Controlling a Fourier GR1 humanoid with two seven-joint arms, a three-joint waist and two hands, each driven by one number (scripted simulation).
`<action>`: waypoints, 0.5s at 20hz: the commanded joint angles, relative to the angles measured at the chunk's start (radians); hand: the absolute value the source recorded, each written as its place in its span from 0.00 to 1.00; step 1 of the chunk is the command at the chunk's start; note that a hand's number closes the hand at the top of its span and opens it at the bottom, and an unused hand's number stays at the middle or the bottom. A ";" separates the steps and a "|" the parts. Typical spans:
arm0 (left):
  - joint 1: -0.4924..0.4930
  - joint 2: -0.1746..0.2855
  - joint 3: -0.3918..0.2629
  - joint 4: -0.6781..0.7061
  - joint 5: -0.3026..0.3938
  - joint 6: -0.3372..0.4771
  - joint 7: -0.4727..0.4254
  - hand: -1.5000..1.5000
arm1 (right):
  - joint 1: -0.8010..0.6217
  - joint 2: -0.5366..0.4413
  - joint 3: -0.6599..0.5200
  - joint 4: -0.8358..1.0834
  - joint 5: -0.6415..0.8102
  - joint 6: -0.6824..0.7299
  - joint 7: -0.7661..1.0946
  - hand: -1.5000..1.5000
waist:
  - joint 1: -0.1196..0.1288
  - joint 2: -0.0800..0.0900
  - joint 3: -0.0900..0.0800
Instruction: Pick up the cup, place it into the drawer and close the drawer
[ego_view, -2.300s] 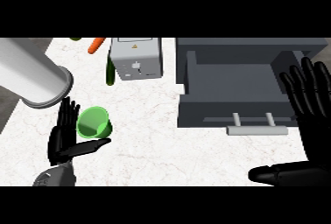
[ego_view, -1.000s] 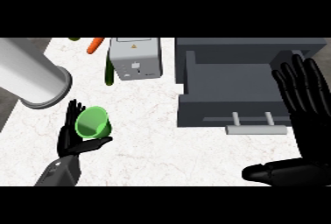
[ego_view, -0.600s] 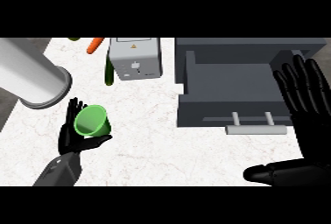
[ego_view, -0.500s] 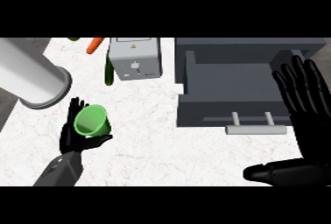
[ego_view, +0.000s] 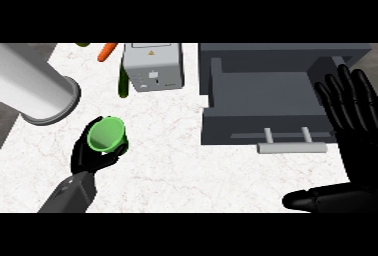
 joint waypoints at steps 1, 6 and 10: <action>0.025 -0.032 -0.018 -0.026 -0.011 -0.066 -0.117 1.00 | -0.075 -0.032 -0.040 0.057 -0.006 0.000 0.015 0.00 | 0.009 -0.001 0.000; 0.029 -0.018 -0.007 -0.047 -0.015 0.018 -0.176 1.00 | 0.045 0.009 0.016 -0.072 0.017 -0.015 0.026 0.00 | 0.002 -0.003 0.000; 0.023 -0.031 -0.005 -0.045 -0.028 0.074 -0.230 1.00 | -0.019 -0.015 0.000 -0.003 0.021 -0.002 0.022 0.00 | 0.004 0.000 0.000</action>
